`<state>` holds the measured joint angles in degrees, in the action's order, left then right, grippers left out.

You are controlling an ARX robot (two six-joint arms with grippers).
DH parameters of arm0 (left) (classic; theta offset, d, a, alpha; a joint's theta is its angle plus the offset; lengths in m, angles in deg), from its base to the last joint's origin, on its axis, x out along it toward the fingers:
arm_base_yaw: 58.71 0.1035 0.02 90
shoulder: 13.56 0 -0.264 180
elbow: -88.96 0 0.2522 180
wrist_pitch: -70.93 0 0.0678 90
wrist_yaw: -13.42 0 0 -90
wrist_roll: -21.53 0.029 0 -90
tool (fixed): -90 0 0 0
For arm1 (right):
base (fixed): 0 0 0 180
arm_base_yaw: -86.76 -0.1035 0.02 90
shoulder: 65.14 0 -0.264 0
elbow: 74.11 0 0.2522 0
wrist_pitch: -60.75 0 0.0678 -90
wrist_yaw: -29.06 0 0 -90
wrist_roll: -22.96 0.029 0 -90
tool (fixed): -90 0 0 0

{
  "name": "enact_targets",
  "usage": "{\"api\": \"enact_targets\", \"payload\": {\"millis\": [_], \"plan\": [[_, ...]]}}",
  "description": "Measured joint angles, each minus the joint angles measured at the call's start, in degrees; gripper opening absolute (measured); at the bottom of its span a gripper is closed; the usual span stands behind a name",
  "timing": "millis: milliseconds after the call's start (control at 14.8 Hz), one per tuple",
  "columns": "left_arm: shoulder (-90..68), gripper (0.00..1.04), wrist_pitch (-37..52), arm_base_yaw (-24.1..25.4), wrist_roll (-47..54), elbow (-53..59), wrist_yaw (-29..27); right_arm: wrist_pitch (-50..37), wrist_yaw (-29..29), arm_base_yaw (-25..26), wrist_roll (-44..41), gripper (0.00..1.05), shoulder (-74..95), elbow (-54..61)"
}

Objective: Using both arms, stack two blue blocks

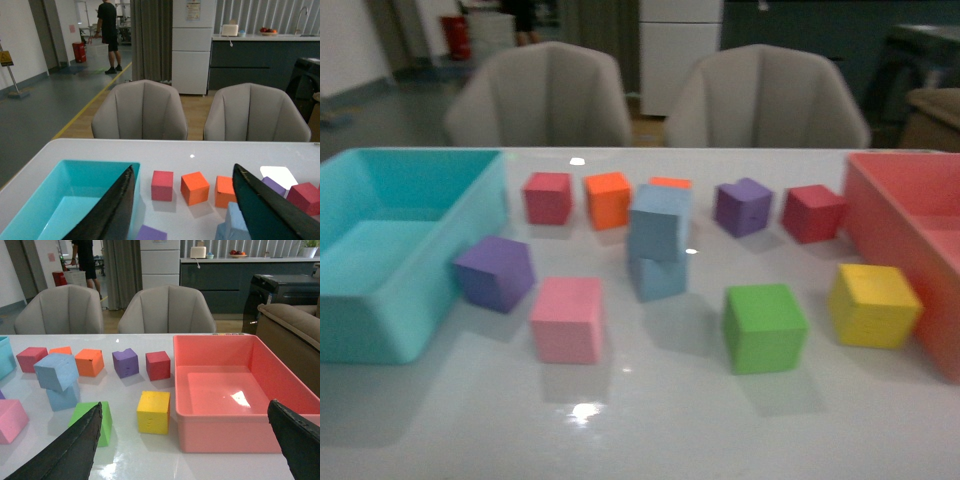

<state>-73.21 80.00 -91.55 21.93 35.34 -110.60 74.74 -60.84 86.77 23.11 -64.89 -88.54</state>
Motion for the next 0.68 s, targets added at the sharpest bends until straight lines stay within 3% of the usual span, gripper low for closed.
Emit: {"api": "enact_targets", "payload": {"millis": [270,676], "plan": [[13.4,0.04,2.25,11.72,-0.15,20.37,12.7,-0.04,-0.11,0.0,0.0,0.98,0.0,0.0],[26.29,0.02,1.38,22.29,-0.33,30.91,23.39,-0.04,-0.11,0.0,0.0,0.98,0.0,0.0]]}}
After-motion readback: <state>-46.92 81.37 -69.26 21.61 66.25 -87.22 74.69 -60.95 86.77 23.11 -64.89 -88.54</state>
